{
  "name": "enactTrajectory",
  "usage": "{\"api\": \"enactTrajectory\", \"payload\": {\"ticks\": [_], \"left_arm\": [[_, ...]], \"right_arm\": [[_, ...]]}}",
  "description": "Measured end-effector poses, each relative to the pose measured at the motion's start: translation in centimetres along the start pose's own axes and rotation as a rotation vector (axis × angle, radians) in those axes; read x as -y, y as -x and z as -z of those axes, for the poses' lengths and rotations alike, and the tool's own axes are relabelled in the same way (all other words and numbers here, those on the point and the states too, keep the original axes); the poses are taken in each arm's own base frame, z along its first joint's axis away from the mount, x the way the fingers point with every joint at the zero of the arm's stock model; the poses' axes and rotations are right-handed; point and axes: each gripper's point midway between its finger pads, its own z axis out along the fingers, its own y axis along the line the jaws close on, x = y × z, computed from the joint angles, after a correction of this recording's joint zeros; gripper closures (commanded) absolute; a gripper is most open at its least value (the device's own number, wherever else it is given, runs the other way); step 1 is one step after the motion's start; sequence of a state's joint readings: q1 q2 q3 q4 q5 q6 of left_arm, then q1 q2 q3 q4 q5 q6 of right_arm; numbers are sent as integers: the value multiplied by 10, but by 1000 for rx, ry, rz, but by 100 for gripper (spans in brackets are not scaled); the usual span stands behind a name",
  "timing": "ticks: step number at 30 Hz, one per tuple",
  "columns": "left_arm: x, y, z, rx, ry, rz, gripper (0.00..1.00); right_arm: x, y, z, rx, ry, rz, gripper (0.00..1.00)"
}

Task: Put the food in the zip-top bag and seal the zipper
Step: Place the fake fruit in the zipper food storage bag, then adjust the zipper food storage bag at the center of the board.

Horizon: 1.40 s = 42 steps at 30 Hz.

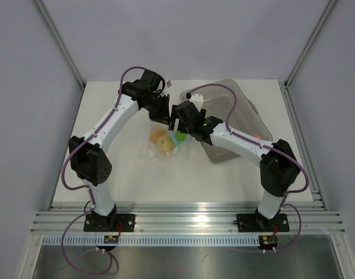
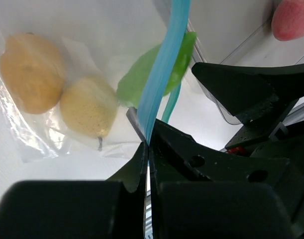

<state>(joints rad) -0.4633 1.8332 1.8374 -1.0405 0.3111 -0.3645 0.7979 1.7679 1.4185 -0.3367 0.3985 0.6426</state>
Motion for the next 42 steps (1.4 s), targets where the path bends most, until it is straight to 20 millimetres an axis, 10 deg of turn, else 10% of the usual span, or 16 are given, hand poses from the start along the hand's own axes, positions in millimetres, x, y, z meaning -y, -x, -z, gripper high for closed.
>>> {"api": "enactTrajectory", "payload": {"ticks": [7,12,16,22,26,32,42], "left_arm": [[-1,2,1,3,-6,8,100],[-2,3,2,3,-12,14,100],[-2,3,2,4,-15,20,100],[-1,4,5,11,-19,19,100],[1,5,10,20,-26,16,100],[5,10,18,41,-33,8,100],[-3,18,32,76,-26,26,100]], "right_arm": [[8,11,24,25,0,7,16],[33,47,58,102,-4,-59,71],[59,64,62,137,-42,-114,82],[59,24,34,8,-48,-83,80],[60,-5,12,-91,-57,-56,43],[56,-20,4,-151,-41,-37,41],[51,-23,-2,-169,-28,-36,92]]}}
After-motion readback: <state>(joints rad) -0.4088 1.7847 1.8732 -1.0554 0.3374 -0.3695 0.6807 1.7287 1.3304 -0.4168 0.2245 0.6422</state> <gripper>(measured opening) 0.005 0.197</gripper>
